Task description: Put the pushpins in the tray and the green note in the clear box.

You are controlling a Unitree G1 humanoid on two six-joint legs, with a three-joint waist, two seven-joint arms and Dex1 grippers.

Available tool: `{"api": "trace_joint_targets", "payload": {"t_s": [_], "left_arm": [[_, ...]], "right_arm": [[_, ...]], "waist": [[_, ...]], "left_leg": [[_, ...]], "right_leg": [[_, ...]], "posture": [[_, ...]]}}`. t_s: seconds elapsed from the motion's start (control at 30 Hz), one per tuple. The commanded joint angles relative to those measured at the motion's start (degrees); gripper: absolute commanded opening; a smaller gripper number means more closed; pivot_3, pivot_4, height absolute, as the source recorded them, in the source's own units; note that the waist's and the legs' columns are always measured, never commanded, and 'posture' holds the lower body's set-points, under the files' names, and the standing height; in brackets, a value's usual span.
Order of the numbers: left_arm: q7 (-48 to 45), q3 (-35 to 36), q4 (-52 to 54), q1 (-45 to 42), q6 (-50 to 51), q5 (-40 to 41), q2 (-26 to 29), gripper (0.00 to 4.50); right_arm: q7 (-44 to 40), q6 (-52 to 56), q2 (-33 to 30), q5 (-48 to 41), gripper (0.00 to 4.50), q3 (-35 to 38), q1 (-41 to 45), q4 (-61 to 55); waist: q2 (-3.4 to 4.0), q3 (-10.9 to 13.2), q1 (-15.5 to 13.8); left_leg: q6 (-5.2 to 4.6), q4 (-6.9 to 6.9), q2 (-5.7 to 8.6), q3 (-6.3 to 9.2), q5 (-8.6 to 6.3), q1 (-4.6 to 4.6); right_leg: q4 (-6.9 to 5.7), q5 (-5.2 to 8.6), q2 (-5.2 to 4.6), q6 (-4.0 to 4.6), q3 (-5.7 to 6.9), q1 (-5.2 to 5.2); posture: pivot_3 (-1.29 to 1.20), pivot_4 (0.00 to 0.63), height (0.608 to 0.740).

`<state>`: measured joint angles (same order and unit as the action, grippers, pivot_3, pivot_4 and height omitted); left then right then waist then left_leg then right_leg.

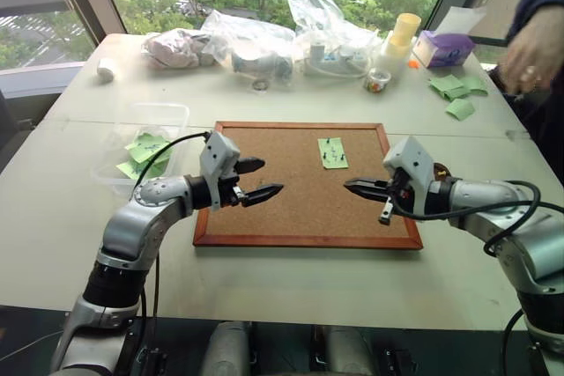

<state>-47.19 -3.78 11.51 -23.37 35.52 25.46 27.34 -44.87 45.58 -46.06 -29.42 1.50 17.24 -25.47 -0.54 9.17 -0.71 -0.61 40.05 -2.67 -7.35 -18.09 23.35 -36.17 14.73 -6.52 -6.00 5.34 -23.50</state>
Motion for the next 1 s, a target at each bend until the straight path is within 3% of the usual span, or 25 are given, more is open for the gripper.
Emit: {"api": "trace_joint_targets", "payload": {"t_s": [0.03,0.57,0.93,1.0], "left_arm": [[-0.6,0.1,1.4,-0.9,-1.2,0.3,0.3,3.96],[-0.3,0.2,0.0,-1.6,-2.1,-0.2,-0.4,3.96],[1.0,-1.7,-2.9,-1.9,-8.1,-4.0,-3.0,3.96],[1.2,-2.4,-3.9,-2.1,-9.8,-5.0,-3.7,3.48]], "right_arm": [[-0.2,-1.2,-0.6,0.3,0.0,1.2,0.7,-0.7],[1.0,-2.2,0.5,1.7,0.0,0.8,1.3,1.3],[3.0,-4.7,3.1,5.0,0.0,-0.6,5.0,6.7],[3.2,-5.2,3.9,6.1,0.0,-1.6,6.6,8.6]], "waist": [[0.0,0.0,0.0],[0.0,0.0,0.0],[0.0,0.0,0.0],[0.0,0.0,0.1]], "left_leg": [[0.0,0.0,0.0,0.0,0.0,0.0],[0.0,0.0,0.0,0.0,0.0,0.0],[0.0,0.0,0.01,-0.12,0.0,0.01],[0.0,0.0,0.0,-0.13,0.0,0.01]], "right_leg": [[0.0,0.0,0.0,0.0,0.0,0.0],[0.0,0.0,0.0,0.0,0.0,0.0],[0.0,0.0,0.0,0.0,0.01,0.0],[0.0,0.0,0.01,0.0,0.01,-0.01]], "posture": [[0.0,0.15,0.74],[0.0,0.15,0.74],[0.0,0.15,0.74],[0.0,0.15,0.74]]}}
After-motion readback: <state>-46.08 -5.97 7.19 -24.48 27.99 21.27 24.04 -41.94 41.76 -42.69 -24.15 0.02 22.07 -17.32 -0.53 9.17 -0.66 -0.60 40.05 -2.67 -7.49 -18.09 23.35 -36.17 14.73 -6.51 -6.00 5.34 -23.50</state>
